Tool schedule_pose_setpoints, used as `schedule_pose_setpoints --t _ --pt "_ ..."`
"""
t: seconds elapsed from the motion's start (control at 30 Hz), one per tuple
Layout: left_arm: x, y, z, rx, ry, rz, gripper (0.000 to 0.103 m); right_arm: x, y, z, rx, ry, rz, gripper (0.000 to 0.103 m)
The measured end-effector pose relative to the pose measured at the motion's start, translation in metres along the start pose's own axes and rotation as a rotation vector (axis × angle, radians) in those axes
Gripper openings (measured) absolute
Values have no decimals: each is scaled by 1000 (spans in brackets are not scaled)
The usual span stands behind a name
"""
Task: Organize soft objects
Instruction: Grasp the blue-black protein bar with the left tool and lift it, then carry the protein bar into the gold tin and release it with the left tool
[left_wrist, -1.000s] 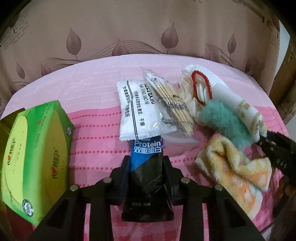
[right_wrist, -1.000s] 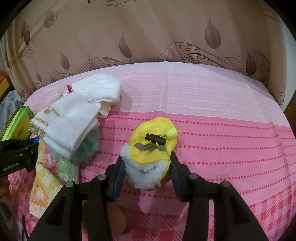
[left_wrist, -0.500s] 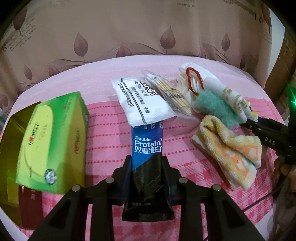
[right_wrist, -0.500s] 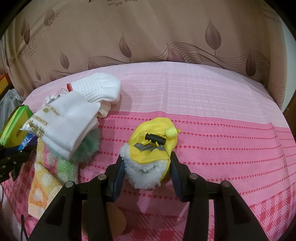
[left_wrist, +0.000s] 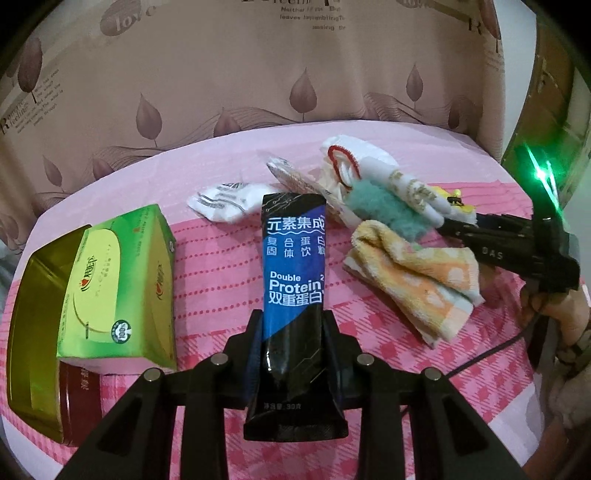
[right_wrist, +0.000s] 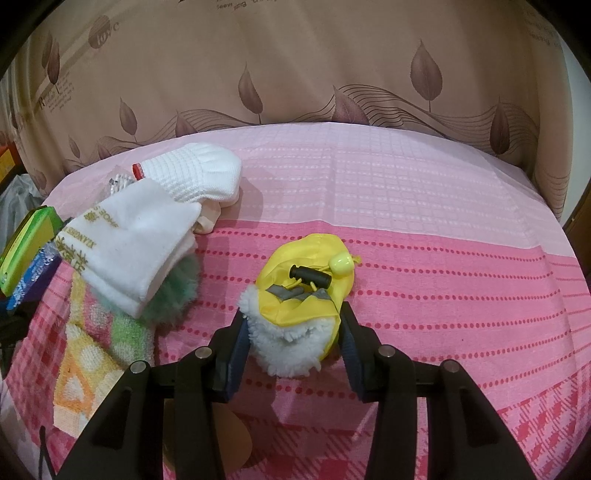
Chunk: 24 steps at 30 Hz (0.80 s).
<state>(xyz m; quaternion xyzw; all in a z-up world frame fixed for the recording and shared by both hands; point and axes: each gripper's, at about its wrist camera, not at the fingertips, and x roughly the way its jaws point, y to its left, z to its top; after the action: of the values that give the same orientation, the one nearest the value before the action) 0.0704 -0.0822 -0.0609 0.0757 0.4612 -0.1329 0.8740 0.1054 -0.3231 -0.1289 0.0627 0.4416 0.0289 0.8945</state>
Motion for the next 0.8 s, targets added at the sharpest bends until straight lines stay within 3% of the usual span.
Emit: schedule_pose_setpoints --t 0.43,0.8 --pt "-37 16 2 -41 -57 21 30 0 2 0 -10 1 -17 42" --pt "-67 80 -2 -138 -97 146 30 0 5 0 -15 2 -26 42"
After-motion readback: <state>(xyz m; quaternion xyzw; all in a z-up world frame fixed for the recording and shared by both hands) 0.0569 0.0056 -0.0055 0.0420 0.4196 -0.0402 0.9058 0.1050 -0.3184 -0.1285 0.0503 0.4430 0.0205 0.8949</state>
